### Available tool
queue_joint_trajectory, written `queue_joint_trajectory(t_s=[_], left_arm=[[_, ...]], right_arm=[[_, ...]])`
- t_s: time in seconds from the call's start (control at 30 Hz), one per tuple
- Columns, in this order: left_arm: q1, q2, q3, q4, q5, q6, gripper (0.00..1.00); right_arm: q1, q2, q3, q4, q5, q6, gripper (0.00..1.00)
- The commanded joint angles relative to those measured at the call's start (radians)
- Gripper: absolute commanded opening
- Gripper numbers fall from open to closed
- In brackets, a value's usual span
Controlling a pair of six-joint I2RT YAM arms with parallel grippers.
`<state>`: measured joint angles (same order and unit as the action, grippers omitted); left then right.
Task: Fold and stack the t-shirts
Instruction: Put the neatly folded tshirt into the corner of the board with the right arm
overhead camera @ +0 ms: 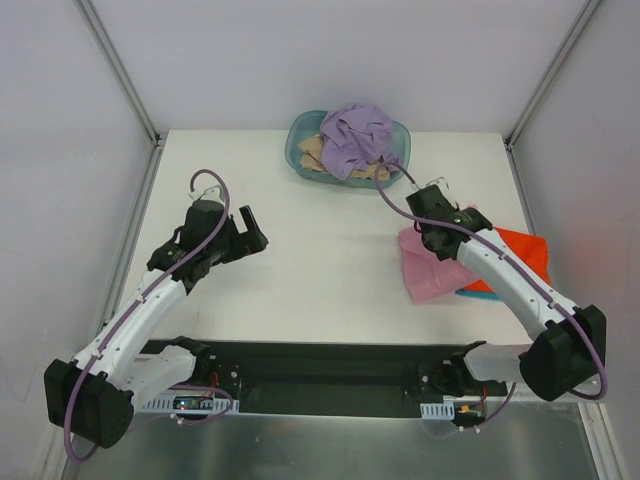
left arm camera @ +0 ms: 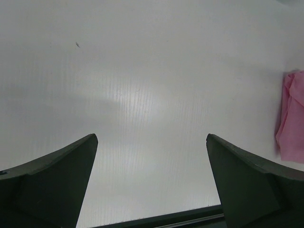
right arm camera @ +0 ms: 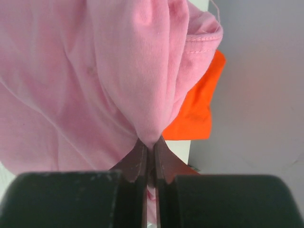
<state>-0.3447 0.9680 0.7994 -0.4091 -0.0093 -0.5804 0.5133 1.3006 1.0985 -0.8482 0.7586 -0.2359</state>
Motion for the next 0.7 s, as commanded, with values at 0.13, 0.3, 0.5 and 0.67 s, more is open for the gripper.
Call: queue_joint_trajectory(t_s=[0.13, 0.3, 0.5, 0.67], left_arm=[[0.01, 0.003, -0.02, -0.007, -0.018, 0.047, 0.99], [0.01, 0.02, -0.014, -0.007, -0.005, 0.06, 0.99], [0.012, 0.021, -0.019, -0.007, -0.038, 0.067, 0.99], [0.015, 0.015, -0.022, -0.007, -0.034, 0.065, 0.99]], right_arm=[[-0.094, -0.075, 0.099, -0.028, 0.039, -0.117, 0.01], [-0.133, -0.067, 0.172, -0.077, 0.044, -0.12, 0.01], [-0.156, -0.05, 0.28, -0.143, 0.012, -0.102, 0.01], [-0.17, -0.043, 0.346, -0.192, -0.004, -0.097, 0.01]])
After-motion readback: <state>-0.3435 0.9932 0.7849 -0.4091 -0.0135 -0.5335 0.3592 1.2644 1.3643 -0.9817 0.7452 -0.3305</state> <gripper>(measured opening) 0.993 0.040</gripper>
